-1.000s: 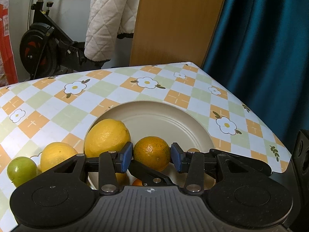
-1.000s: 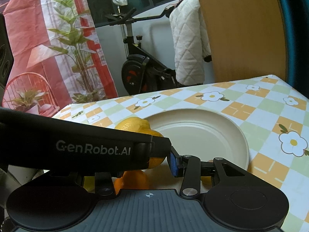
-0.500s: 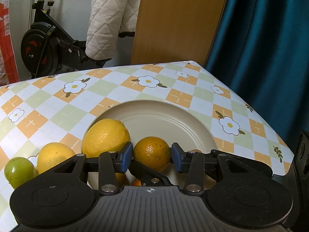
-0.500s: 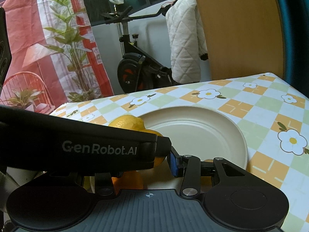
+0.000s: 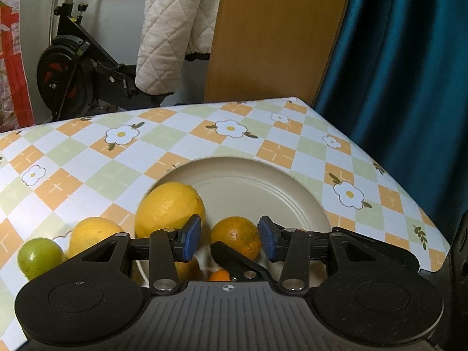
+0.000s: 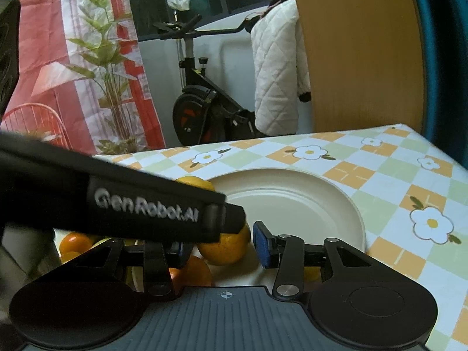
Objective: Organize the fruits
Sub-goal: 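Carry the large orange with the left tool onto the plate and open, then move the open left tool back to the dark orange fruit in the pile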
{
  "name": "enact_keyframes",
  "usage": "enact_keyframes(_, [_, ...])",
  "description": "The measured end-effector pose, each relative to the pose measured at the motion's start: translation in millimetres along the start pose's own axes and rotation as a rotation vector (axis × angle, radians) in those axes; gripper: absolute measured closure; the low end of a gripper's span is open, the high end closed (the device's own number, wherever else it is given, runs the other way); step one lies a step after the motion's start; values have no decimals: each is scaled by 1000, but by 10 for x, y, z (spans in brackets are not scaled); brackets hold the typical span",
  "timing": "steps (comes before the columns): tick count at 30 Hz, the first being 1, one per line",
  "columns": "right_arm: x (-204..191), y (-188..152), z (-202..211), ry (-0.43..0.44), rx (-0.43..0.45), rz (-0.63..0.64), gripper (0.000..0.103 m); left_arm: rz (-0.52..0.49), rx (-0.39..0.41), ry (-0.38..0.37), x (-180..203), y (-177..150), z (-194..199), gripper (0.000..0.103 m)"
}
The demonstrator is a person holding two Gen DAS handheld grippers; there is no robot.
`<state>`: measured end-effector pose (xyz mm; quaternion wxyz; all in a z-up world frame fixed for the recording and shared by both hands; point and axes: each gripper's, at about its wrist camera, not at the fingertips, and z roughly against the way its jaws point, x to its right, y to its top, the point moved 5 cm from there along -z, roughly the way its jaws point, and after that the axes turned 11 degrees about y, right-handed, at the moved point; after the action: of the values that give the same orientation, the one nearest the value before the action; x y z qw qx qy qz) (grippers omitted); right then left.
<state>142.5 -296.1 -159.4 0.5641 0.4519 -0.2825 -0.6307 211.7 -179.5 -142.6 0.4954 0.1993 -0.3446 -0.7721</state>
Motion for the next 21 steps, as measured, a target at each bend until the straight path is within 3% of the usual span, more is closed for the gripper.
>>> enact_keyframes(12, [-233,17,170,14,4,62,62,42,39,-9,-255,-26,320,57])
enact_keyframes(21, [-487,21,242,49,-12,108,62,101,51,40,-755,-219,637,57])
